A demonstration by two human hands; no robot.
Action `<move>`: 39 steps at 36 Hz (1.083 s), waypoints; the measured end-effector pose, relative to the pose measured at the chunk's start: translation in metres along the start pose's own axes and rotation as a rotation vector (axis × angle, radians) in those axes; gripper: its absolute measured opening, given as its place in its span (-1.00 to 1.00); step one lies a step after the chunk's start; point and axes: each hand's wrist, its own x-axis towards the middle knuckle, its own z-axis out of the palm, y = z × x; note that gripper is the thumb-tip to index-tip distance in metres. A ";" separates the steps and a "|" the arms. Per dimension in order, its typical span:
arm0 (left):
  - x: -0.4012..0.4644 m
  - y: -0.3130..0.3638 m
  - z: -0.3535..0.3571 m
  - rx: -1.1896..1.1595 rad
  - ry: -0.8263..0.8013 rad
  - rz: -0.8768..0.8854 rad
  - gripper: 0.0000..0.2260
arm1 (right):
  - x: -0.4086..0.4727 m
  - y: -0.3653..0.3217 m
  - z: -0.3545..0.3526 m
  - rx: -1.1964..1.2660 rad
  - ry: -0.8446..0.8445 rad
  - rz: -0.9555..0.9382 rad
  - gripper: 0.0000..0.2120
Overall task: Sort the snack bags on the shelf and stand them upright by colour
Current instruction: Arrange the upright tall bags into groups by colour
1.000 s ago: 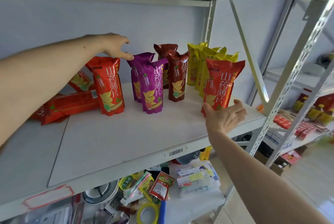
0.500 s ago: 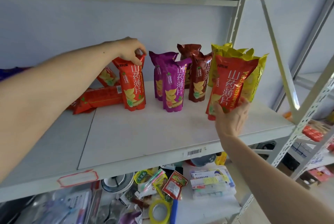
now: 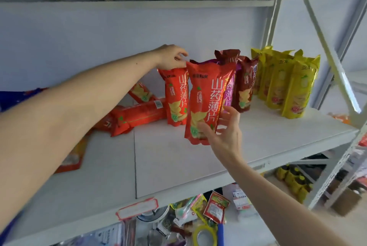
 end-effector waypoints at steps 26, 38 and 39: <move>-0.032 -0.157 0.002 0.190 -0.124 -0.205 -0.35 | -0.031 -0.017 0.080 -0.193 0.002 -0.449 -0.71; -0.051 -0.176 0.032 0.130 -0.066 -0.147 -0.46 | 0.008 -0.028 0.161 -0.319 -0.360 -0.308 -0.67; -0.055 -0.177 0.036 0.122 -0.104 -0.151 -0.41 | 0.010 -0.026 0.167 -0.330 -0.369 -0.287 -0.68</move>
